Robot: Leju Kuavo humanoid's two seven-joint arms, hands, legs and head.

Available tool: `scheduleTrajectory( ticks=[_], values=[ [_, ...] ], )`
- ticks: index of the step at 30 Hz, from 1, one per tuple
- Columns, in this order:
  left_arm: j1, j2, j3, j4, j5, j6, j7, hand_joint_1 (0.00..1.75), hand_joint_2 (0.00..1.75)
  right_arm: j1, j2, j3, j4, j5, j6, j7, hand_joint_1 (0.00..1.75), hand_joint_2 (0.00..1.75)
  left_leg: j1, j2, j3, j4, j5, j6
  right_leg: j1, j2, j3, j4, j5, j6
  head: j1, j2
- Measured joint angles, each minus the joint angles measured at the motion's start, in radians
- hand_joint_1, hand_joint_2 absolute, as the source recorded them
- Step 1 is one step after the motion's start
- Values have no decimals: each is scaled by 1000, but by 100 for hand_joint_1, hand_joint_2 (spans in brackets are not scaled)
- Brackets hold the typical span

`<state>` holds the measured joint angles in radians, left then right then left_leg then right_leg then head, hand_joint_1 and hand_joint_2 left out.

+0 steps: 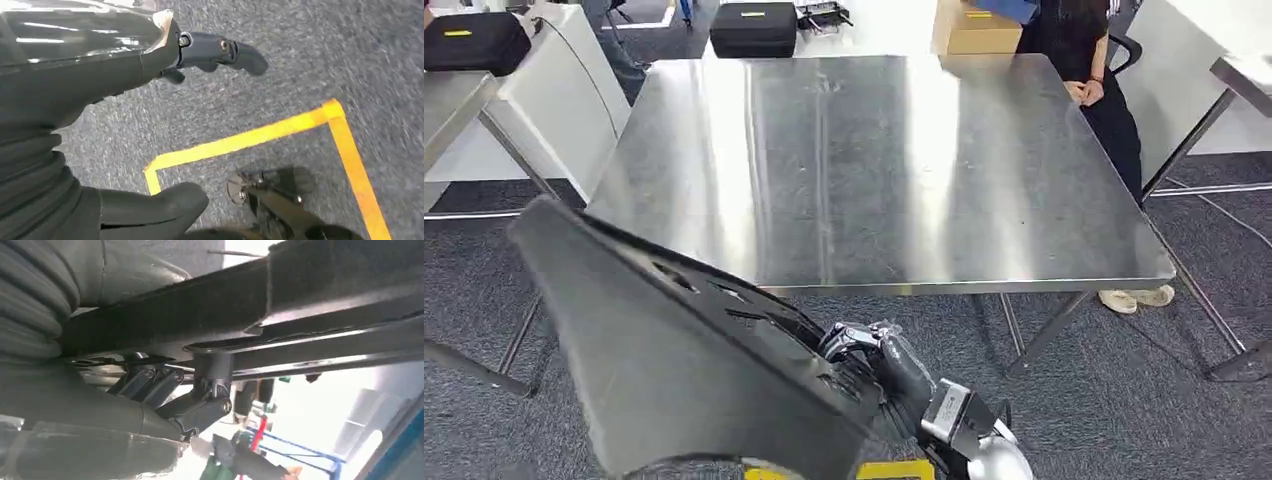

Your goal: Take the parts from the cabinet and place them on the table.

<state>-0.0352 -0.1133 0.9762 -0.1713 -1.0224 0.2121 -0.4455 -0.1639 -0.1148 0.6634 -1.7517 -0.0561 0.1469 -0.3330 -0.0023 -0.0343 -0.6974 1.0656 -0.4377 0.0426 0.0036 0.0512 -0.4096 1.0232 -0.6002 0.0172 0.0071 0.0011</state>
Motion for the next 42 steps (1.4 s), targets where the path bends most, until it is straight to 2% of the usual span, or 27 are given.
scheduleTrajectory(
  ticks=[2, 4, 6, 8, 9, 10, 11, 12, 13, 14, 15, 17, 19, 21, 23, 24, 25, 27, 28, 29, 32, 33, 35, 38, 39, 40, 42],
  values=[
    [-4, -3, 0, 0, -2, 0, -1, 0, 175, -6, 0, 0, -1, -1, -1, 0, 171, 175, 10, 9, 43, -10, 6, 7, 0, -6, -16, 44, 13, 17, -3, 0],
    [-8, -3, 0, 0, -2, 0, -1, 0, 175, -10, -1, 0, -1, -1, -2, 0, 171, 175, 7, 13, 73, -13, -19, 15, -2, -37, -106, 197, 46, 26, 3, 0],
    [-9, -3, 0, 0, -2, -1, -1, 0, 175, -6, -2, 0, -1, -1, -2, 0, 171, 175, 7, 14, 101, -14, -49, 18, -4, -39, -207, 286, -20, 11, 3, 0],
    [-8, -3, 0, 0, -2, -2, -1, 0, 175, -5, -4, 0, -1, -1, -2, 1, 171, 175, 8, 12, 136, -14, -80, 18, -5, -40, -261, 272, -97, -3, 3, 0],
    [-7, -4, 0, 0, -2, -2, -1, 0, 175, -5, -4, 0, -1, 0, -2, 2, 171, 175, 8, 9, 160, -14, -99, 17, -7, -40, -273, 229, -104, 4, 2, 0],
    [-7, -4, 0, 0, -3, -8, -1, 0, 175, -5, -4, 0, 0, 2, -3, 4, 171, 175, 8, 7, 184, -14, -117, 15, -8, -40, -274, 171, -79, 20, 2, 0],
    [-5, -3, 0, 0, -3, -21, -1, 0, 175, -5, -4, 0, 0, 6, -5, 10, 171, 175, 8, 7, 206, -15, -136, 12, -10, -43, -272, 103, -10, 41, 4, 0],
    [0, 1, 0, 0, -5, -32, 0, 0, 175, -4, -5, 2, 2, 14, -10, 16, 171, 175, 7, 7, 215, -19, -154, 7, -10, -49, -264, 79, 122, 71, 2, 0],
    [-2, 6, 0, 0, -6, -39, -1, 0, 175, -8, -4, 3, 6, 27, -19, 23, 171, 175, 5, 8, 244, -11, -174, 1, -7, -57, -261, 58, 159, 60, 2, 0],
    [-2, 8, 0, 0, -6, -43, 0, 0, 175, -12, -2, 6, 7, 45, -27, 39, 171, 175, 4, 8, 239, -22, -181, -6, 0, -49, -235, 57, 143, 23, 3, 0],
    [-2, 10, 0, 0, -6, -45, 0, 0, 175, -19, 0, 6, 3, 64, -40, 49, 171, 175, 4, 9, 266, -29, -180, -13, -2, -46, -226, 51, 140, 10, 2, 0],
    [-10, 13, 0, -1, -6, -47, 0, 0, 175, -48, 8, 8, -4, 91, -52, 67, 171, 175, 3, 15, 237, 23, -147, -18, -16, -39, -200, 34, 133, -2, -3, 0],
    [-16, 14, -1, -1, -6, -46, 0, 0, 175, -73, 12, 9, -7, 107, -57, 82, 171, 175, 4, 24, 139, 174, -98, -27, -16, -42, -163, 8, 120, -21, -6, 0],
    [-12, 14, -1, -1, -7, -45, 0, 0, 175, -88, 14, 10, -6, 111, -58, 88, 171, 175, 8, 27, 36, 264, -159, -36, -16, -41, -130, -6, 103, -26, -4, 0],
    [-9, 15, -1, -1, -7, -45, 0, 0, 175, -92, 14, 10, -6, 112, -59, 89, 171, 175, 10, 28, -25, 265, -230, -40, -17, -37, -97, -10, 80, -27, -5, 0],
    [-8, 16, -1, -1, -7, -45, 0, 0, 175, -96, 14, 11, -6, 112, -60, 89, 171, 175, 11, 28, -39, 233, -228, -41, -17, -35, -77, -10, 65, -26, -5, 0],
    [-8, 17, -1, -1, -7, -45, 0, 0, 175, -98, 14, 12, -6, 113, -60, 90, 171, 175, 12, 30, -37, 176, -191, -39, -17, -35, -56, -11, 50, -25, -5, 0],
    [-7, 18, -1, -1, -7, -45, 0, 0, 175, -109, 14, 18, -5, 116, -65, 92, 171, 175, 11, 33, -17, 37, -33, -29, -17, -38, -31, -15, 22, -21, -6, 0],
    [-5, 19, -1, -1, -7, -45, 0, 0, 175, -114, 15, 21, -5, 119, -67, 96, 171, 175, 4, 31, -21, 18, -8, -21, -12, -33, -16, -12, 8, -16, -7, 0],
    [-6, 21, -1, -1, -7, -45, 0, 0, 175, -121, 17, 25, -3, 127, -70, 104, 171, 175, 5, 26, -6, 30, -53, -14, -8, -26, -13, -18, -12, -10, -6, 0],
    [-10, 12, 0, -2, -2, -21, 5, 0, 175, -144, 23, 32, -3, 148, -76, 124, 171, 175, 5, 22, 33, 1, -30, 5, -3, -31, 31, -11, 7, 21, -6, 0],
    [-10, 10, 0, -2, 3, -2, 14, 0, 175, -153, 24, 36, -2, 161, -79, 133, 171, 175, 8, 29, 50, -11, 17, 15, -7, -37, 23, 21, 1, 24, -6, 0],
    [-14, 4, 2, -2, 7, 25, 17, 0, 175, -167, 22, 41, 0, 185, -94, 137, 171, 175, 8, 31, 63, -12, 8, 24, -8, -41, -54, 150, -11, 27, -1, 0],
    [-15, -5, 5, -2, 7, 32, 17, 0, 175, -172, 17, 47, 11, 220, -111, 148, 171, 175, 8, 26, 65, -14, -7, 26, -10, -41, -179, 253, -115, 13, -2, 0],
    [-15, -6, 6, -2, 7, 32, 18, 0, 175, -175, 14, 50, 14, 230, -115, 149, 171, 175, 8, 24, 68, -13, -12, 26, -11, -41, -194, 230, -114, 24, -1, 0],
    [-14, -8, 7, -1, 7, 31, 18, 0, 175, -180, 12, 53, 18, 242, -120, 151, 171, 175, 8, 21, 74, -13, -18, 24, -11, -42, -194, 176, -80, 33, -2, 0],
    [-15, -11, 8, -1, 6, 29, 19, 0, 175, -195, 6, 58, 26, 255, -127, 155, 171, 175, 7, 19, 90, -14, -30, 18, -9, -42, -171, 27, 53, 56, -1, 0]
  ],
)
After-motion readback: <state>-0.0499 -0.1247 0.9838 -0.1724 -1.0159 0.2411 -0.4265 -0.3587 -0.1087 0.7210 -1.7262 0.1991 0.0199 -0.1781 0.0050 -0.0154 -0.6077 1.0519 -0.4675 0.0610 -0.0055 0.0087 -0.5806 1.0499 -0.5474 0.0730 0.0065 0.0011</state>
